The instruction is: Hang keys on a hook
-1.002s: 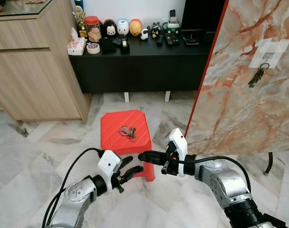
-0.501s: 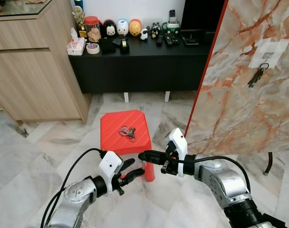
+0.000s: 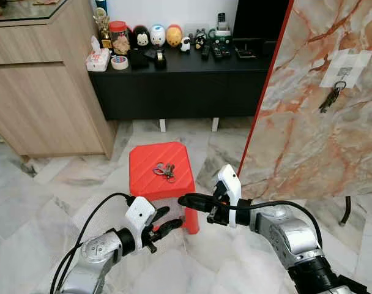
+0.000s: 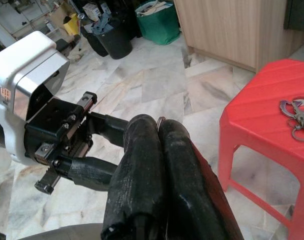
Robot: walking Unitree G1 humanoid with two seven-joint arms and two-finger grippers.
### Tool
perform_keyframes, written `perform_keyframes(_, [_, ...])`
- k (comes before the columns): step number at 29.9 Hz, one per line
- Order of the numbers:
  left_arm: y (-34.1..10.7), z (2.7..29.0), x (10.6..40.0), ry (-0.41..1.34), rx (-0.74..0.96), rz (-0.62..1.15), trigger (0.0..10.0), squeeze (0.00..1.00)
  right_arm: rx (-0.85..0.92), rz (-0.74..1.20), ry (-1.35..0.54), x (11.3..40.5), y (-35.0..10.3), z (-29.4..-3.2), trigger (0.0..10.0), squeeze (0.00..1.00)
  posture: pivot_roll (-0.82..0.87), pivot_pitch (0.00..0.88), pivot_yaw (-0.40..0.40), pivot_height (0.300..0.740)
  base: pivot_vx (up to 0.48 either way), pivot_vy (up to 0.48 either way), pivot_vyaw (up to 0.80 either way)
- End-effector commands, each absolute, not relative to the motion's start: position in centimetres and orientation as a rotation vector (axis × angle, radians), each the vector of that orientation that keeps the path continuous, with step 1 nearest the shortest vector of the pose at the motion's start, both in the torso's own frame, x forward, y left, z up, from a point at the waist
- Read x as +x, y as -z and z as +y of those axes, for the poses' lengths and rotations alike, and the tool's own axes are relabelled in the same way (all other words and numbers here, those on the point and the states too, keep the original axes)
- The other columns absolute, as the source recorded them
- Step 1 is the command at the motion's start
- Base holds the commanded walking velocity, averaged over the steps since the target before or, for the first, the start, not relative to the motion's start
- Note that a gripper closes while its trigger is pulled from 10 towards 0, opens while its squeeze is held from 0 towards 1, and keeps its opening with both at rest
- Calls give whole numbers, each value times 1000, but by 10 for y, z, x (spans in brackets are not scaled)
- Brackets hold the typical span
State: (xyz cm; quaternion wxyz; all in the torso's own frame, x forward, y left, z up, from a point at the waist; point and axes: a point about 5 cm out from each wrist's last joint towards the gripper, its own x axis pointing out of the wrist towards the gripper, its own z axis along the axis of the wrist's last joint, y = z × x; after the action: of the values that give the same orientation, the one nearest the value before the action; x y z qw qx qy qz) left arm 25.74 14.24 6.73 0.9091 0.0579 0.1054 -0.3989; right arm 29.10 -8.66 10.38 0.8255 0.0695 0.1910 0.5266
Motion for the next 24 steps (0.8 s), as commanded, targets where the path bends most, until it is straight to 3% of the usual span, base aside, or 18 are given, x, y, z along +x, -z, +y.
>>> perform_keyframes(1, [-74, 136, 259, 845, 111, 195, 10000, 0, 156, 412, -1119, 293, -105, -85, 10000, 0, 103, 113, -40, 723, 0, 0, 0])
perform_keyframes(24, [-80, 128, 269, 812, 82, 142, 10000, 0, 169, 412, -1120, 293, -105, -83, 10000, 0, 103, 111, -37, 723, 0, 0, 0])
